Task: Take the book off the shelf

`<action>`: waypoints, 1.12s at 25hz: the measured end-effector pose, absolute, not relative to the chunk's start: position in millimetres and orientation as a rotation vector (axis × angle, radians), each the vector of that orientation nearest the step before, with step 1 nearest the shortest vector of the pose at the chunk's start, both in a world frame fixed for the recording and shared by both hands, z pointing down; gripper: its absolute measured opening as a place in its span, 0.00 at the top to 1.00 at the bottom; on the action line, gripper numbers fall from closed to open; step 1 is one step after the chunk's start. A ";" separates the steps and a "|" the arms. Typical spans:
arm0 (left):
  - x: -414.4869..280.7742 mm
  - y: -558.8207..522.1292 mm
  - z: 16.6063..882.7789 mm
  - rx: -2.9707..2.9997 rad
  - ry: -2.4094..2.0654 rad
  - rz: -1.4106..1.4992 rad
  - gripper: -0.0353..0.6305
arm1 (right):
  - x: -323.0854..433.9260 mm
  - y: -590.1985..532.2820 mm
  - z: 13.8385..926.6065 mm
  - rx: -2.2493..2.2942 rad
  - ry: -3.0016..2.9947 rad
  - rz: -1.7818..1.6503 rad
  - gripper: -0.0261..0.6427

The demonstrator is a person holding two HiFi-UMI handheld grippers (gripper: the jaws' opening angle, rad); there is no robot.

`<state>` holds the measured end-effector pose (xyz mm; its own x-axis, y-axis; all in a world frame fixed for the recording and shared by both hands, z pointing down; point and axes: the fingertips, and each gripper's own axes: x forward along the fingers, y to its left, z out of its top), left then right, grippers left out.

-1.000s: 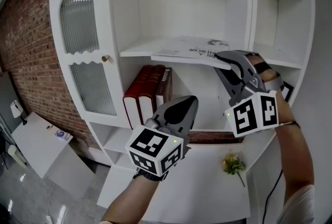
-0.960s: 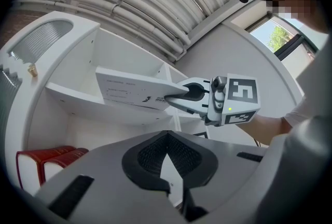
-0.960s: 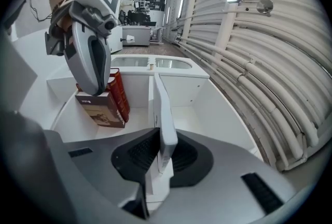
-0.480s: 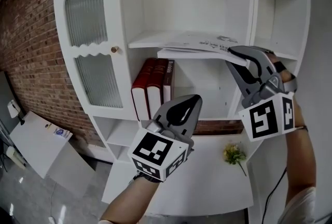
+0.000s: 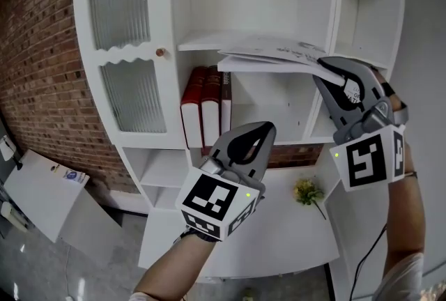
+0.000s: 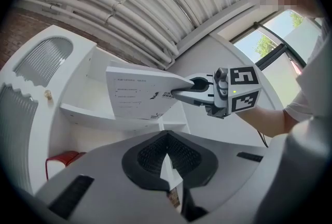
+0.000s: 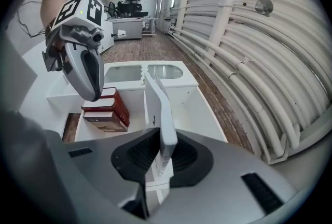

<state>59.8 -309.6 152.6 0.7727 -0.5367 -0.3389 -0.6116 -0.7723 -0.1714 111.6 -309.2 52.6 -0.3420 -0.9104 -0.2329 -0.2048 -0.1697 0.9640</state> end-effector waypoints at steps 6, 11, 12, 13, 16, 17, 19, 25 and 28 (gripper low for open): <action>55.0 -286.9 162.2 -2.721 0.830 0.385 0.93 | 102.1 -283.2 55.7 1.326 -1.503 -1.523 0.88; 50.0 -273.6 177.3 -2.753 0.806 0.366 0.93 | 93.5 -270.3 70.3 1.318 -1.468 -1.502 0.88; 48.9 -271.4 179.9 -2.756 0.804 0.362 0.93 | 90.6 -267.6 72.9 1.313 -1.464 -1.504 0.88; 47.7 -269.0 181.9 -2.759 0.802 0.360 0.93 | 87.6 -264.7 74.7 1.309 -1.468 -1.505 0.88; 42.1 -260.9 183.0 -2.754 0.797 0.364 0.93 | 80.0 -257.0 79.0 1.311 -1.548 -1.459 0.88; 40.1 -258.1 183.6 -2.753 0.795 0.363 0.93 | 77.7 -256.2 82.7 1.311 -1.594 -1.421 0.88; 36.9 -252.0 187.6 -2.756 0.784 0.352 0.93 | 72.8 -257.9 98.1 1.292 -1.691 -1.311 0.88; 24.8 -240.3 230.5 -2.853 0.797 0.282 0.93 | 70.5 -271.3 171.0 1.196 -1.836 -1.008 0.88; 16.9 -238.2 255.1 -2.906 0.828 0.252 0.93 | 72.2 -273.1 206.6 1.158 -1.831 -0.917 0.88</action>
<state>16.9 -238.2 255.1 0.8376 -0.5126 -0.1888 -0.5308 -0.8453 -0.0599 72.2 -273.1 206.6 -0.2918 -0.9297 0.2250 -0.3767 0.3279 0.8664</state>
